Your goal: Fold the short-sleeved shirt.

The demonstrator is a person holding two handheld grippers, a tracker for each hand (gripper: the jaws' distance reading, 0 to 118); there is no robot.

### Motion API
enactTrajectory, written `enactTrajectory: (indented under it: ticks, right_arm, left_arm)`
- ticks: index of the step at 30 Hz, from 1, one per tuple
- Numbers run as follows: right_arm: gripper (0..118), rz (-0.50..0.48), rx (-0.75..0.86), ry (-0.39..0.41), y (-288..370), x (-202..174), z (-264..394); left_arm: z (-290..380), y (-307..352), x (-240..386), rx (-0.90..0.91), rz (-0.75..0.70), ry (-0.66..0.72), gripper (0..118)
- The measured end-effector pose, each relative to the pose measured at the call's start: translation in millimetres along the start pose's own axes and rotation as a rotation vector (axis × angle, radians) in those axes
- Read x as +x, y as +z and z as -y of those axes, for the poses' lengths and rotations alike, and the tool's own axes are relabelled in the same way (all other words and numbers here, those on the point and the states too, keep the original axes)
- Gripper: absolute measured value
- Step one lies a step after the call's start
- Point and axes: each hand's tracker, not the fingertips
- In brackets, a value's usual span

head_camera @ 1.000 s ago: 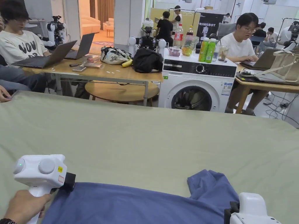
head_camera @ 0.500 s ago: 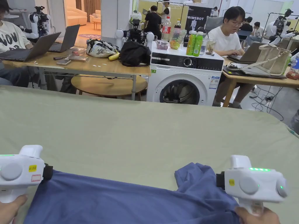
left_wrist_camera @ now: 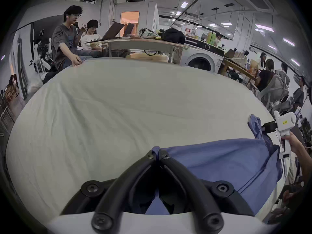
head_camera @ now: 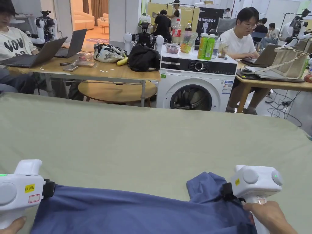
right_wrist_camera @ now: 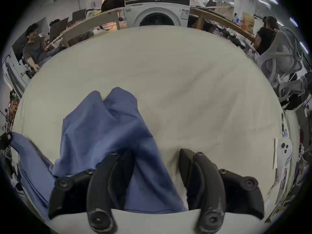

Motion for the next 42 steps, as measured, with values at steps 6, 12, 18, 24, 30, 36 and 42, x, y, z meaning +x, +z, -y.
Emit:
enactTrajectory:
  ticks: [6,12,18,24,30,36,42]
  right_arm:
    - [0,-0.005,0.087,-0.018,18,3,8]
    - [0,-0.065,0.214,-0.064,87,5,27]
    - [0,-0.028,0.281,-0.025,141,2,68]
    - [0,-0.001,0.314,0.004,190,2,111]
    - [0,0.020,0.308,0.035,215,0,159]
    - [0,0.012,0.269,0.041,226,1,204]
    - [0,0.043,0.149,0.088,208,2,238]
  left_arm:
    - [1,1,-7,-0.003,0.005,0.023,0]
    - [9,25,-12,0.020,0.020,0.039,0]
    - [23,59,-14,0.057,0.040,0.052,0]
    - [38,100,-18,0.110,0.065,0.056,0]
    - [60,122,-26,0.109,0.087,0.047,0]
    - [90,135,-30,0.045,0.096,0.035,0]
    - [117,135,-31,-0.075,0.082,0.026,0]
